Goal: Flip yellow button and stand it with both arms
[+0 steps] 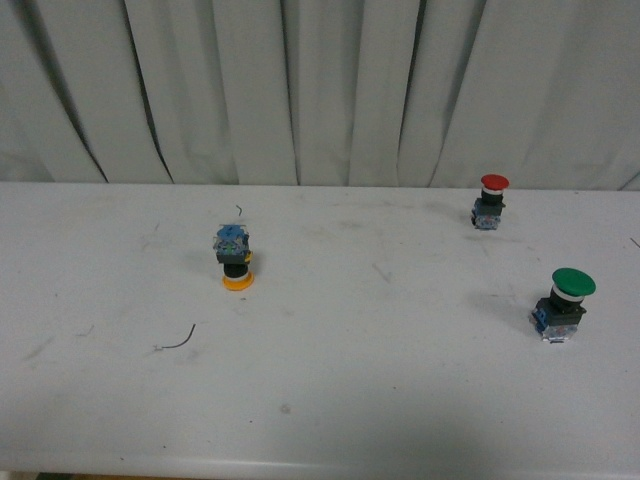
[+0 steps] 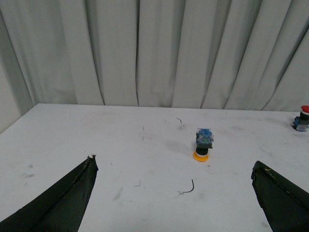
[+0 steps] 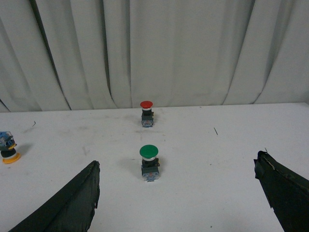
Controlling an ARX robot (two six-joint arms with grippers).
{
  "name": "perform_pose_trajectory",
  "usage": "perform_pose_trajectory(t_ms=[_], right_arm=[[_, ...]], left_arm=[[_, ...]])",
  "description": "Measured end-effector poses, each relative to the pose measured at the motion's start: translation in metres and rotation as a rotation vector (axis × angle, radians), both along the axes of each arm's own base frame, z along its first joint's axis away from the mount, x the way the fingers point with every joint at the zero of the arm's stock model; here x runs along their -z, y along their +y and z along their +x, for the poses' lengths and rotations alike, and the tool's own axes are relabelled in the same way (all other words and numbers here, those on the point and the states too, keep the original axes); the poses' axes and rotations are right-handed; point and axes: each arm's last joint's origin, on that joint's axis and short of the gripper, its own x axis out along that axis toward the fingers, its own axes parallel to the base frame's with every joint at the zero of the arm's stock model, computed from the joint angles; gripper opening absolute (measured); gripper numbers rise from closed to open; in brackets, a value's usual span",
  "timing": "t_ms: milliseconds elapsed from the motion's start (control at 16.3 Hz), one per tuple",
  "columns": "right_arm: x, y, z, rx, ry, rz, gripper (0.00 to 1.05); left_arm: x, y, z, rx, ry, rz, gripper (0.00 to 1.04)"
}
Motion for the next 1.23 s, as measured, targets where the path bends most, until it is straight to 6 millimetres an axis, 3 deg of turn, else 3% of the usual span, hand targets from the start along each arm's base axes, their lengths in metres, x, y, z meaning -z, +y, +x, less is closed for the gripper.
perform_pose_trajectory(t_ms=[1228], right_arm=[[0.0, 0.0, 0.0, 0.0, 0.0, 0.0, 0.98]], left_arm=[[0.0, 0.0, 0.0, 0.0, 0.0, 0.0, 0.98]])
